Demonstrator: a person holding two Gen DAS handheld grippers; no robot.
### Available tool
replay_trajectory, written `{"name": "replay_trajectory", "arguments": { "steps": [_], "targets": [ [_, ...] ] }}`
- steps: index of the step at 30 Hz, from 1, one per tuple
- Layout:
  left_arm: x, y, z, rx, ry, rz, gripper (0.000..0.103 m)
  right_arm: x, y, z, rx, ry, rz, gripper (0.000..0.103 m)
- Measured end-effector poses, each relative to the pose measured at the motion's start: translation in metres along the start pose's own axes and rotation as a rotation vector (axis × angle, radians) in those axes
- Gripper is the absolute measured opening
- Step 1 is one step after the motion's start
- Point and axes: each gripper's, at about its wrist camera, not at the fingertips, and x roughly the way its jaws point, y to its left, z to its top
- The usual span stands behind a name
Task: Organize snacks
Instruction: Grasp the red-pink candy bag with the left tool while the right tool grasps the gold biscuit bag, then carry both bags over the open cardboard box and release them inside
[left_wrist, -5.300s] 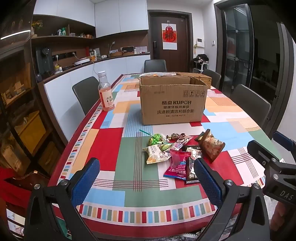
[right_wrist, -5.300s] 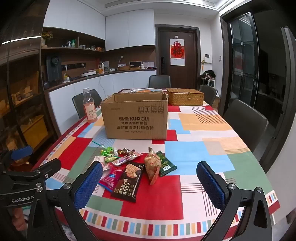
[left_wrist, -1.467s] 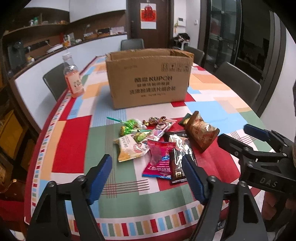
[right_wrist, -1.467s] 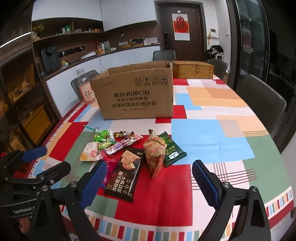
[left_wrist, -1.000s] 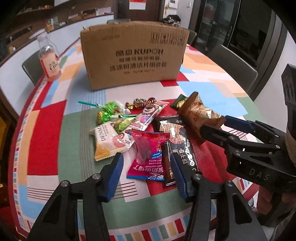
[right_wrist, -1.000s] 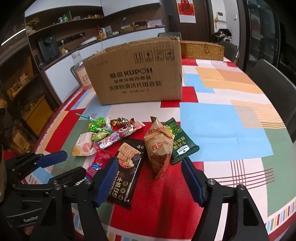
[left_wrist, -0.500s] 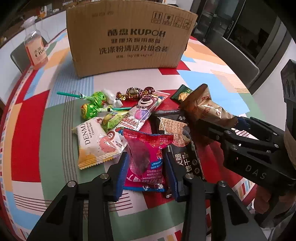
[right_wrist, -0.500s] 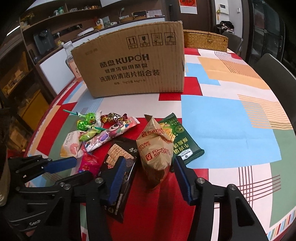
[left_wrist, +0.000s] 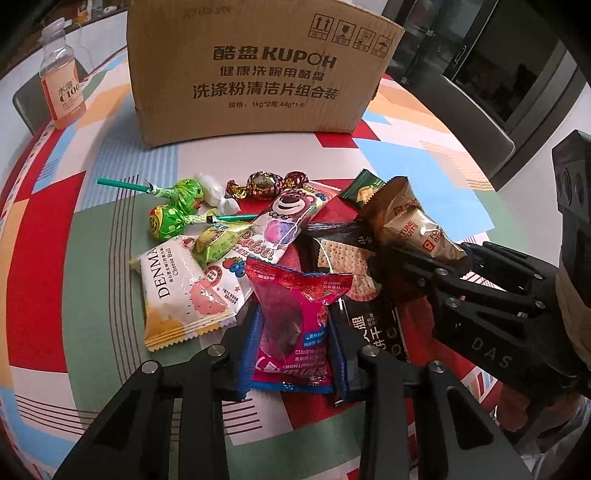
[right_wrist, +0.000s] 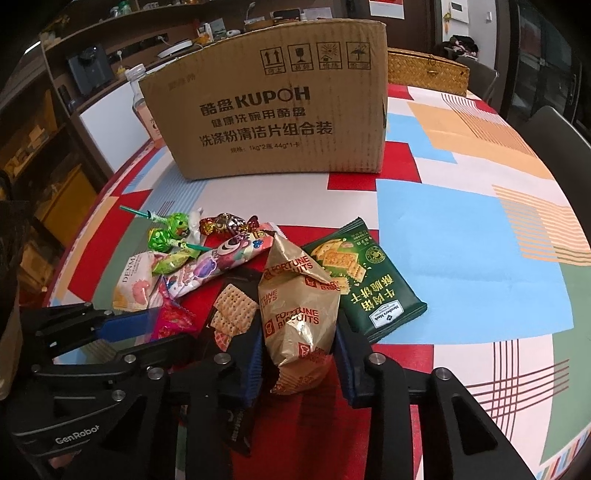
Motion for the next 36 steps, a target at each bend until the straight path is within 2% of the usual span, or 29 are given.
{"name": "replay_trajectory", "arguments": {
  "steps": [9,16,26,36],
  "targets": [
    [-0.021,-0.005,0.0,0.01,-0.062,-0.008,0.032,-0.017,0.006,0.002,-0.004,-0.041,0.009,0.032],
    [-0.049,-0.007,0.004,0.015,-0.137,0.017,0.032,-0.038,0.015,0.007,-0.014,-0.091,0.017,0.032],
    [-0.092,-0.011,0.018,0.054,-0.277,0.081,0.032,-0.068,0.025,0.022,-0.038,-0.183,0.03,0.032],
    [-0.133,-0.011,0.053,0.099,-0.452,0.147,0.032,-0.099,0.027,0.064,-0.061,-0.34,0.032,0.032]
  ]
}}
